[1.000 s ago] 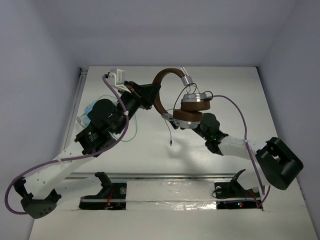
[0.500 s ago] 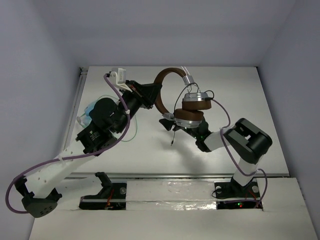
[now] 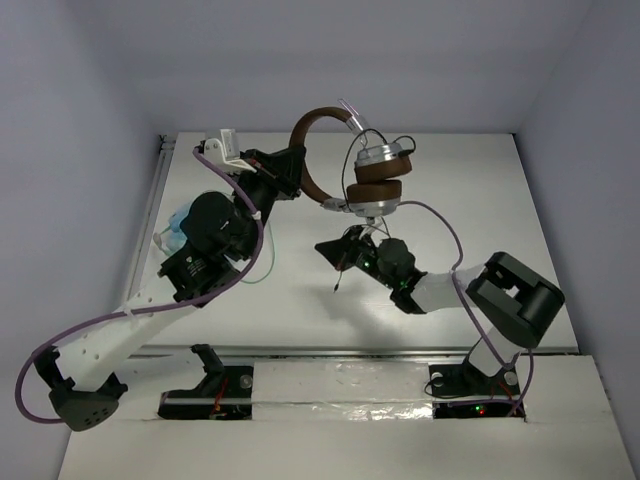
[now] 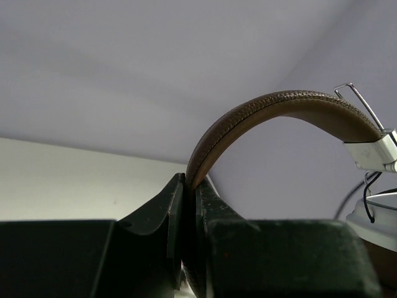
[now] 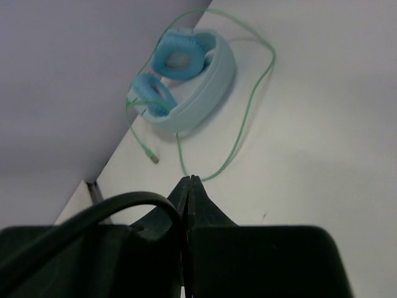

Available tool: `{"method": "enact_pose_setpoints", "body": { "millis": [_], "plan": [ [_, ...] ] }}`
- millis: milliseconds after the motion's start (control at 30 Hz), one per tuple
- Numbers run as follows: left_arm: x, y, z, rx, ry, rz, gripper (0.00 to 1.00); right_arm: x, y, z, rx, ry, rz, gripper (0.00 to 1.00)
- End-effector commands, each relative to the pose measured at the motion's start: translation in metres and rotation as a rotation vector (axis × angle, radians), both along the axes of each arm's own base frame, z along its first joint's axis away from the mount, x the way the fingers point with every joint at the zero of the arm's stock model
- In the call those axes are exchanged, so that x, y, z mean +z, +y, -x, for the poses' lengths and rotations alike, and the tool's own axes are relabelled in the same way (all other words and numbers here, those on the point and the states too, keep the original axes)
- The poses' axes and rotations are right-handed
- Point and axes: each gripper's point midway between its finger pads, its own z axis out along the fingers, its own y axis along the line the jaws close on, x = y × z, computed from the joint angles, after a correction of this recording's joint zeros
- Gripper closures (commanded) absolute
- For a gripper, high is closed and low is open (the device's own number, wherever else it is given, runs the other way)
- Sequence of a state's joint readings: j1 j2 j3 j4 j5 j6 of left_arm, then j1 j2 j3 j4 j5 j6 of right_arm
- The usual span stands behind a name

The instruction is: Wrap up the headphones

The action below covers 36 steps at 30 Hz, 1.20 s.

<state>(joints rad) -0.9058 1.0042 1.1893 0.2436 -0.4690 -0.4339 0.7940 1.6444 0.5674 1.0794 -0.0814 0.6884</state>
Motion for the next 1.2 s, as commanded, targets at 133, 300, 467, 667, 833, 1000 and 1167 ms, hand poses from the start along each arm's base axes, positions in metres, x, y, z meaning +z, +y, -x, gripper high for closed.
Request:
{"method": "enact_pose_setpoints", "body": {
  "millis": [133, 300, 467, 667, 833, 1000, 1167],
  "plan": [
    [0.032, 0.064, -0.045, 0.348, -0.066, 0.168, 1.0, -0.064, 0.017, 0.074, -0.02, 0.192, 0.281, 1.0],
    [0.016, 0.1, -0.079, 0.567, -0.036, 0.094, 1.0, -0.095, 0.016, 0.143, 0.004, 0.288, 0.458, 1.0],
    [-0.012, 0.106, -0.101, 0.67, 0.022, 0.004, 1.0, -0.108, 0.009, 0.211, -0.013, 0.281, 0.722, 1.0],
    [-0.076, 0.106, -0.106, 0.694, 0.114, -0.085, 1.0, -0.073, -0.001, 0.247, -0.071, 0.146, 0.915, 1.0],
    [-0.167, 0.108, -0.096, 0.663, 0.23, -0.147, 1.0, -0.008, 0.001, 0.253, -0.075, 0.073, 0.863, 1.0],
    [-0.225, 0.085, -0.071, 0.585, 0.296, -0.263, 1.0, 0.057, 0.002, 0.248, -0.013, -0.008, 0.745, 1.0],
    [-0.269, 0.062, -0.043, 0.506, 0.347, -0.352, 1.0, 0.086, -0.01, 0.221, -0.028, -0.053, 0.739, 1.0]
  ]
}}
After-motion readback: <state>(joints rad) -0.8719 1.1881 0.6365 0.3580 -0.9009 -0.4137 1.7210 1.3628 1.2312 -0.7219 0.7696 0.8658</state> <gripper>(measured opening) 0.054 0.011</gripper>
